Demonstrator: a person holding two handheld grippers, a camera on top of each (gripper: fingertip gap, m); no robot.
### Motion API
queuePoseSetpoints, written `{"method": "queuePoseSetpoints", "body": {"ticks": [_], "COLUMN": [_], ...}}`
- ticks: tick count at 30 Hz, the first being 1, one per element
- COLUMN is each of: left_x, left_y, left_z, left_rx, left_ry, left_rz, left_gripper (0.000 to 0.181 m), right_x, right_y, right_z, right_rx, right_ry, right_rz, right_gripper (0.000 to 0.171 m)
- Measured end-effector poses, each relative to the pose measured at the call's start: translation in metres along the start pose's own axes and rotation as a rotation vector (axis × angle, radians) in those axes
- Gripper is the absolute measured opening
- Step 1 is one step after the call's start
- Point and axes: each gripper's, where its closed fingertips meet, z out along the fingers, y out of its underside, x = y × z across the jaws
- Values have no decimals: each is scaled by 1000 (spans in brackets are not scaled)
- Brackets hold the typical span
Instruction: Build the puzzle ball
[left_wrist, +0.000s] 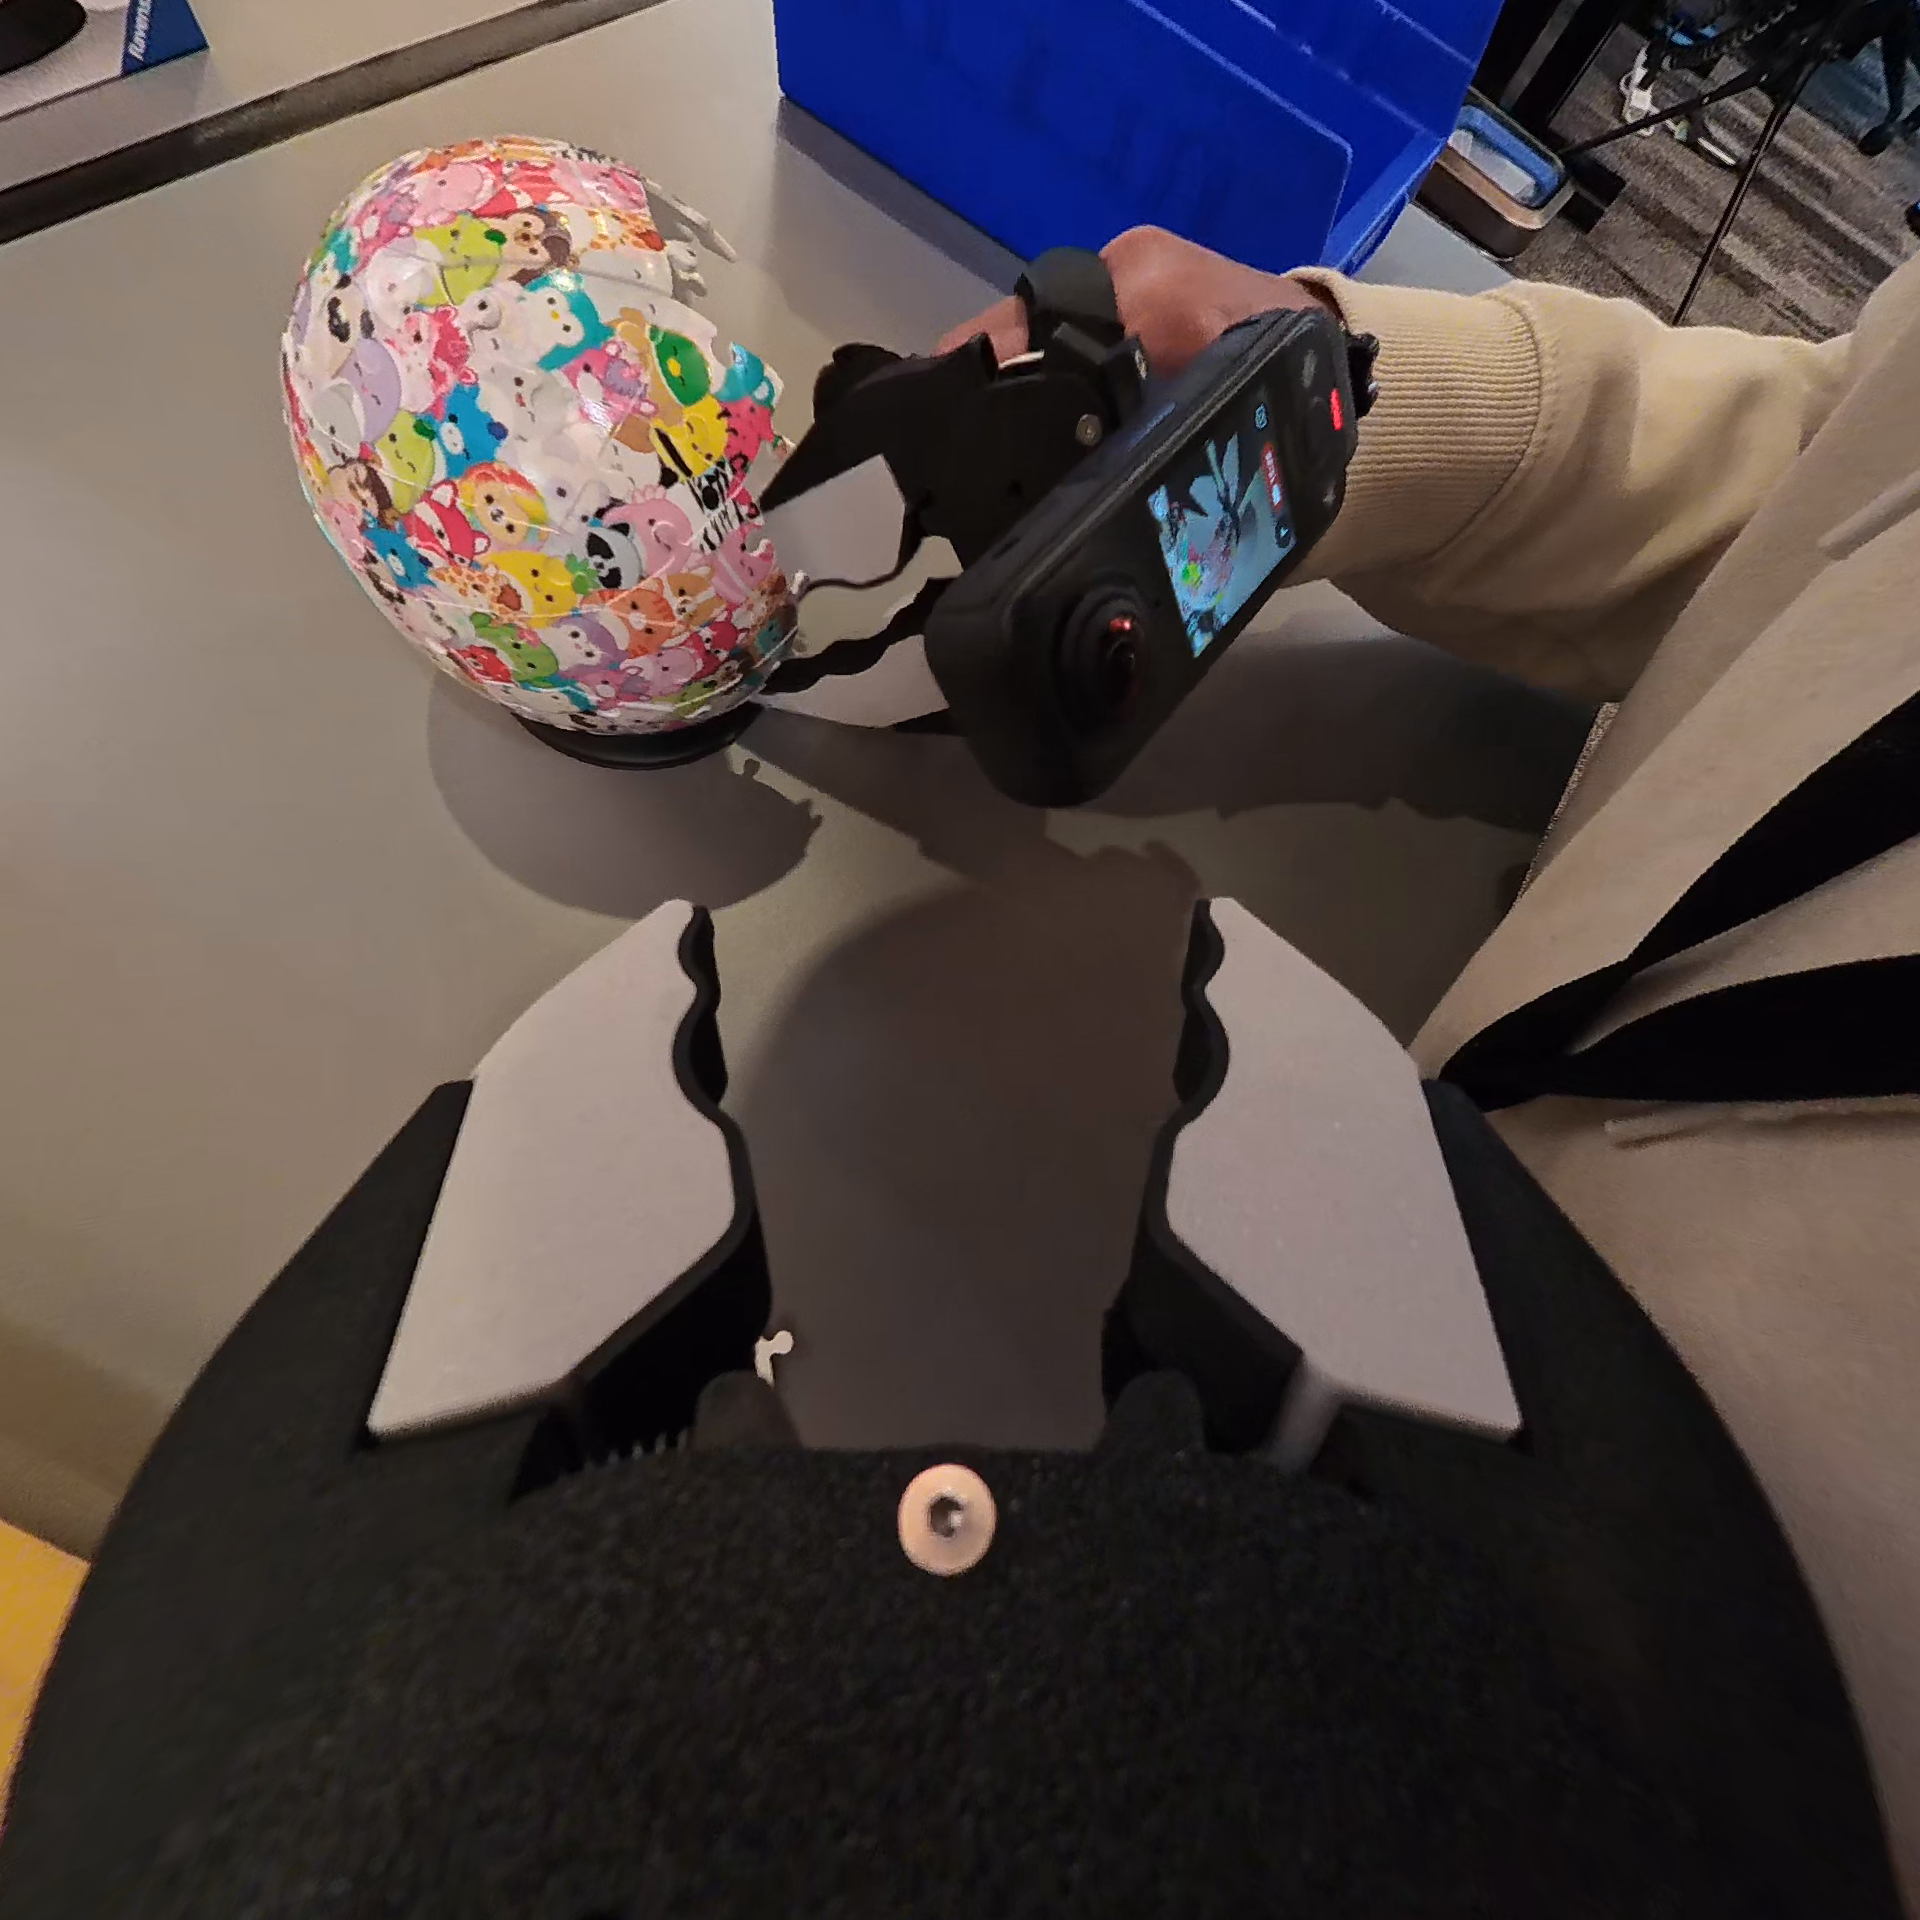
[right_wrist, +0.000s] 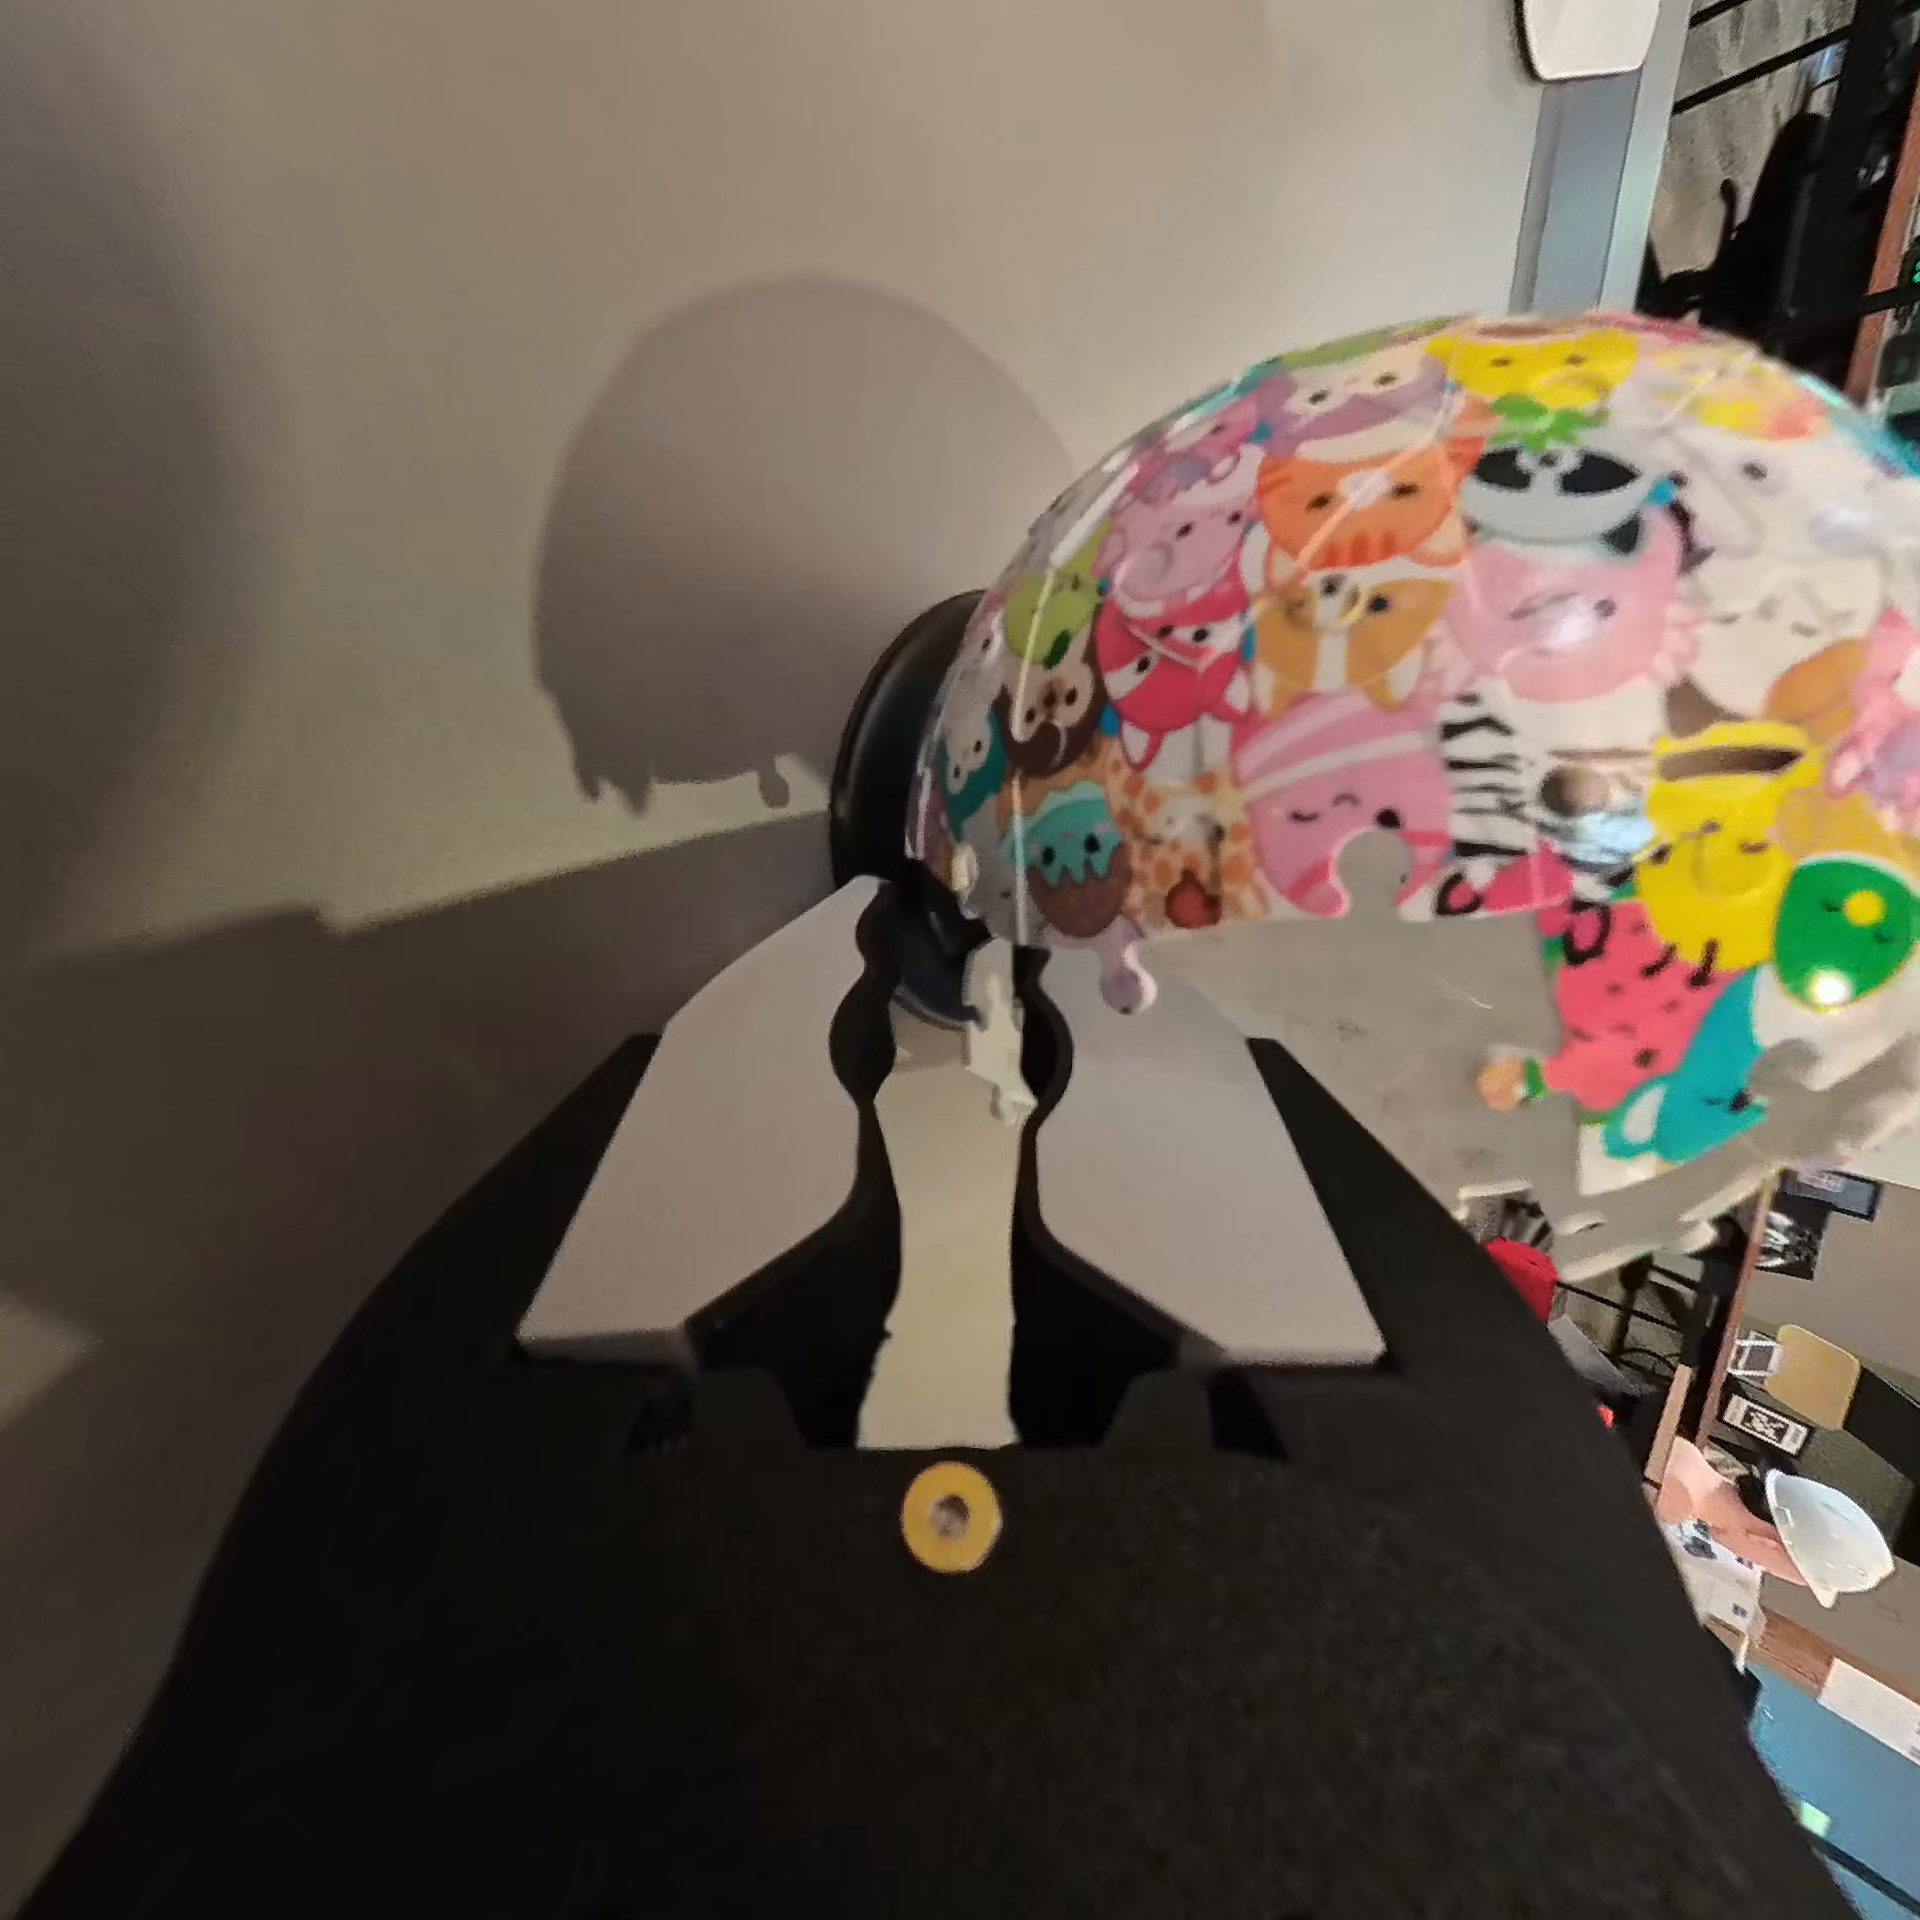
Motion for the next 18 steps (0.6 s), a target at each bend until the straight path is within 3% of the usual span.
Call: {"method": "queuePoseSetpoints", "body": {"ticks": [4, 10, 18], "left_x": [0, 1, 0], "left_y": [0, -3, -6], "left_z": [0, 0, -1], "left_rx": [-2, 1, 4], "left_ry": [2, -2, -3], "left_rz": [0, 3, 12], "left_gripper": [85, 85, 85], "right_x": [-1, -7, 1], "right_y": [0, 0, -1], "right_z": [3, 5, -4], "right_rx": [8, 22, 38], "right_ry": [-18, -76, -9], "right_rz": [-7, 9, -10], "right_gripper": [27, 14, 2]}}
